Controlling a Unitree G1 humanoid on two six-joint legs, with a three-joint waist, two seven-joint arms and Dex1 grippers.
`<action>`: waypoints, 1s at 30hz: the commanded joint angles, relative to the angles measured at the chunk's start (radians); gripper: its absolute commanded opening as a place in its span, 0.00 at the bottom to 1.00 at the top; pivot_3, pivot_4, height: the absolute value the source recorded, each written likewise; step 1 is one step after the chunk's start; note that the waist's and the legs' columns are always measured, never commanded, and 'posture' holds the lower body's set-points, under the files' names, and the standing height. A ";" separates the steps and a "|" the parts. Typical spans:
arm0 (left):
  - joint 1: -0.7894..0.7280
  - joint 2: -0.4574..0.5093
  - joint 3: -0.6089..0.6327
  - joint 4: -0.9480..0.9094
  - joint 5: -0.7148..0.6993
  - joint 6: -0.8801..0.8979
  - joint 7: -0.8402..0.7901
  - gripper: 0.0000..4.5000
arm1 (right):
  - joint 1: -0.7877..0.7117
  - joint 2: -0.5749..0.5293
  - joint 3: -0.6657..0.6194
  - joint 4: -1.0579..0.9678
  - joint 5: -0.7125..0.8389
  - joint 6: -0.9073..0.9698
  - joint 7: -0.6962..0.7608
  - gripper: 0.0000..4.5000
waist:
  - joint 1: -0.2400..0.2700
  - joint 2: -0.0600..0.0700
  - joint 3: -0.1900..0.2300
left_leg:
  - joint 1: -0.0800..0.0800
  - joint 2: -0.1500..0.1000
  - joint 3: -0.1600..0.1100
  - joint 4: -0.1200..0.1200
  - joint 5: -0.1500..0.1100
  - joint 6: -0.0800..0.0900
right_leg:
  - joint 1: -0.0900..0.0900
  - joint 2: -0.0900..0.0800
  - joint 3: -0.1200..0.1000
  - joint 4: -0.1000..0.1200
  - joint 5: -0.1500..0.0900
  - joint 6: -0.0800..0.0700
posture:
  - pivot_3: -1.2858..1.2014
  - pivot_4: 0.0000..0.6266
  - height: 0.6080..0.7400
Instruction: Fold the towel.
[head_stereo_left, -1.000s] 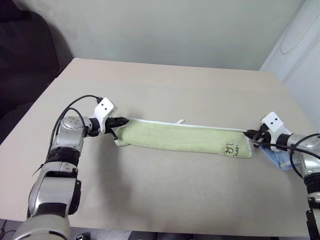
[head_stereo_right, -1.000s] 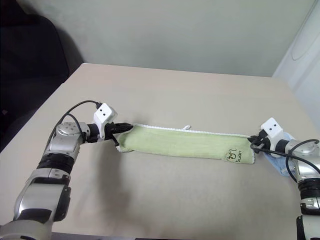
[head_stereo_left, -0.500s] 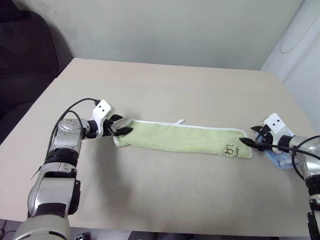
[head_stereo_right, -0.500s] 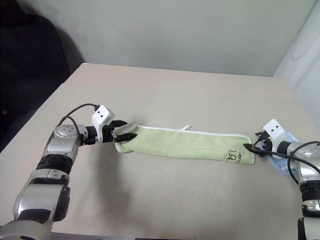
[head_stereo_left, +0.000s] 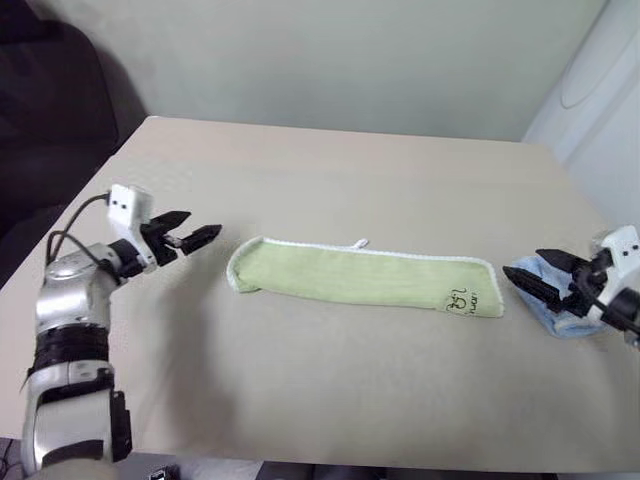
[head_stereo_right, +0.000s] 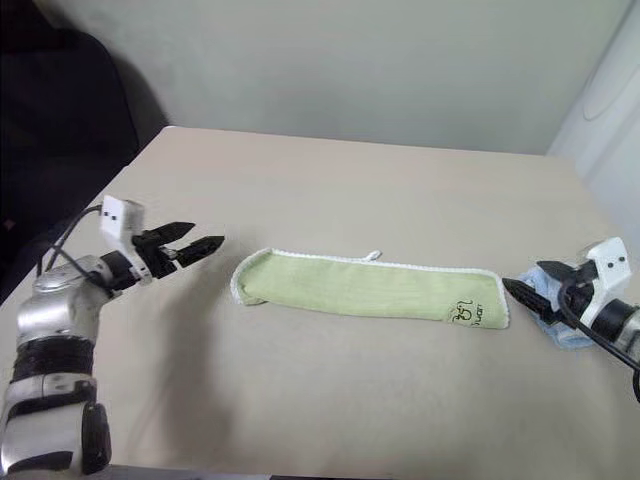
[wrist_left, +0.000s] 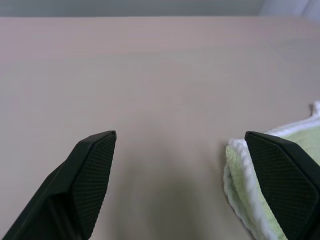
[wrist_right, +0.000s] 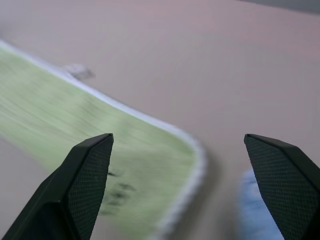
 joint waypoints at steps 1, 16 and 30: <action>0.067 -0.001 0.013 -0.201 -0.076 0.059 -0.026 0.99 | 0.021 0.081 -0.116 -0.137 0.246 0.218 -0.175 0.98 | 0.001 -0.002 0.000 | 0.000 0.000 0.000 0.000 0.000 0.000 | 0.000 0.000 0.000 0.000 -0.001 -0.001 | 0.52 0.24 1.00; 0.173 -0.111 -0.126 -0.541 -0.159 0.186 -0.004 0.99 | 0.156 0.254 -0.187 -0.043 0.893 0.303 -0.810 0.98 | 0.001 -0.005 0.002 | -0.001 0.000 -0.002 -0.001 -0.007 -0.006 | -0.002 0.000 0.001 0.001 -0.007 0.005 | 0.52 0.24 1.00; 0.199 -0.155 -0.154 -0.642 -0.214 0.242 0.051 0.99 | 0.130 0.304 0.011 0.096 0.962 0.100 -1.012 0.98 | -0.002 -0.007 -0.001 | -0.001 0.001 -0.002 0.000 -0.008 -0.006 | -0.002 -0.001 0.001 0.001 -0.007 0.005 | 0.52 0.24 1.00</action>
